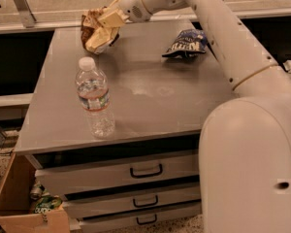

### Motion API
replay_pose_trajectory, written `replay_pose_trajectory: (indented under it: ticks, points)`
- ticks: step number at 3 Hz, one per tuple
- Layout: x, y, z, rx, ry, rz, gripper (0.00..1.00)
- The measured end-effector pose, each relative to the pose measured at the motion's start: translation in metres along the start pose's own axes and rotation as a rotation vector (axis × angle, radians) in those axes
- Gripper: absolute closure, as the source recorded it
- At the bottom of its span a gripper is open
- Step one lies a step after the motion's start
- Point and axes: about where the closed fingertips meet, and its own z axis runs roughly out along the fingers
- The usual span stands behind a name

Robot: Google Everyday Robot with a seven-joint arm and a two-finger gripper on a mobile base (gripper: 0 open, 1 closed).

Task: Move brown chip bag near water bottle

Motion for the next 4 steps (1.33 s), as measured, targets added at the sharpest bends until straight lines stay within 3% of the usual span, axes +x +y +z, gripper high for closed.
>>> replay_pose_trajectory:
  ticks: [1,2,4]
  points:
    - [0.009,0.020,-0.025,-0.087,-0.050,-0.073,1.00]
    - [0.029,0.039,-0.056,-0.143,-0.079,-0.121,1.00]
    - [0.074,0.066,-0.099,-0.210,-0.106,-0.152,1.00]
